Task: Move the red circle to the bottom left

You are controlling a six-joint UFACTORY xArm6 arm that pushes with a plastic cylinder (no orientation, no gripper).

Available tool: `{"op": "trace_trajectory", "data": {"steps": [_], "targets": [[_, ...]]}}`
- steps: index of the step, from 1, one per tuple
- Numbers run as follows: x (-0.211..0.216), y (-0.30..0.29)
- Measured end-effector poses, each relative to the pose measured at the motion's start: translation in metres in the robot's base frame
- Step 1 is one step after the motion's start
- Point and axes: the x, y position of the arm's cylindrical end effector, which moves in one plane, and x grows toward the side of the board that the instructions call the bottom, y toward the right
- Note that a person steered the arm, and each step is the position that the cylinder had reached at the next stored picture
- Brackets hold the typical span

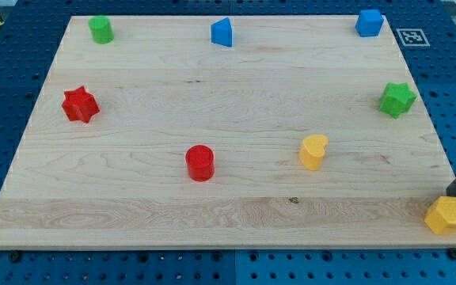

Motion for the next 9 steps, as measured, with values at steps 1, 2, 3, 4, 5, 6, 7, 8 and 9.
{"op": "trace_trajectory", "data": {"steps": [1, 2, 3, 4, 5, 6, 7, 8, 9], "targets": [[-0.041, 0.000], [-0.042, 0.000], [-0.072, -0.010], [-0.072, -0.010], [-0.077, -0.042], [-0.102, -0.084], [-0.123, -0.105], [-0.127, -0.150], [-0.127, -0.150]]}}
